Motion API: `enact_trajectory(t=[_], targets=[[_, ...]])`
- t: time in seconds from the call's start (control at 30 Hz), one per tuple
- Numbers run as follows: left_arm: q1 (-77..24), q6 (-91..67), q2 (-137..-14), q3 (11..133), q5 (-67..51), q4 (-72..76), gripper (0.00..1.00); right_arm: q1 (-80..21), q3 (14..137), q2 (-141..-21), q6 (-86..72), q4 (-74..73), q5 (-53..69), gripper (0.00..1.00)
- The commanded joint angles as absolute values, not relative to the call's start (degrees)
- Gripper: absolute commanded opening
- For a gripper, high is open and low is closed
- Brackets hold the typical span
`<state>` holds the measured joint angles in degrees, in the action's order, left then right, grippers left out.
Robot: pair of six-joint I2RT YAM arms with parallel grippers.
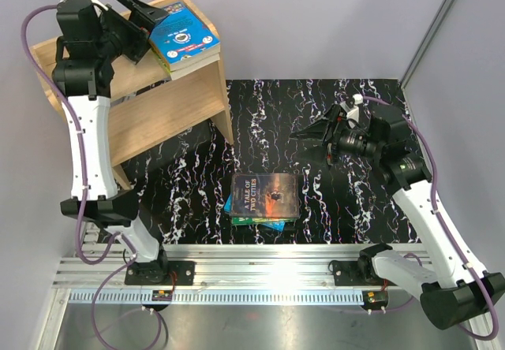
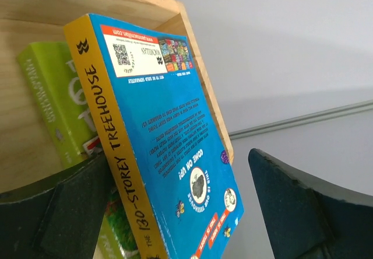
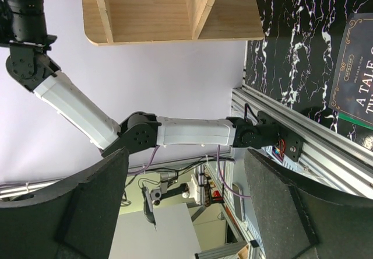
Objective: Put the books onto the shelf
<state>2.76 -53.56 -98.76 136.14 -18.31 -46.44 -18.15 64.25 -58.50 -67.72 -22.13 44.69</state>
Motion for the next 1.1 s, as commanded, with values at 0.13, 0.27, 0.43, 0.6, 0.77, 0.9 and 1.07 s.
enact_trajectory(t=[0.13, 0.27, 0.43, 0.6, 0.77, 0.9, 1.07], targets=[[2.9, -46.2, -92.2, 138.8, -11.2, -46.0, 0.99, -18.1, 62.1, -57.0, -68.1, -19.1, 46.7, 0.87], [2.9, -42.7, -89.3, 137.8, -5.1, -45.7, 0.99, -18.0, 61.0, -57.0, -68.6, -18.0, 47.1, 0.87], [2.9, -40.5, -87.4, 136.6, -4.3, -45.5, 0.99, -18.2, 60.2, -57.4, -68.2, -17.9, 47.5, 0.86], [2.6, -41.0, -80.2, 127.2, -10.3, -44.1, 0.99, -18.1, 61.3, -58.4, -62.1, -25.2, 44.7, 0.86], [-10.9, -39.5, -68.0, 98.5, -7.4, -43.3, 0.99, -16.9, 53.4, -60.6, -64.4, -22.9, 46.4, 0.88], [-21.3, -42.5, -58.1, 75.9, -5.5, -37.4, 0.99, -16.4, 49.4, -65.5, -59.4, -30.3, 43.3, 0.87], [-24.3, -46.2, -50.5, 56.5, -10.7, -33.5, 0.99, -16.3, 45.4, -71.8, -56.3, -29.8, 43.6, 0.86]])
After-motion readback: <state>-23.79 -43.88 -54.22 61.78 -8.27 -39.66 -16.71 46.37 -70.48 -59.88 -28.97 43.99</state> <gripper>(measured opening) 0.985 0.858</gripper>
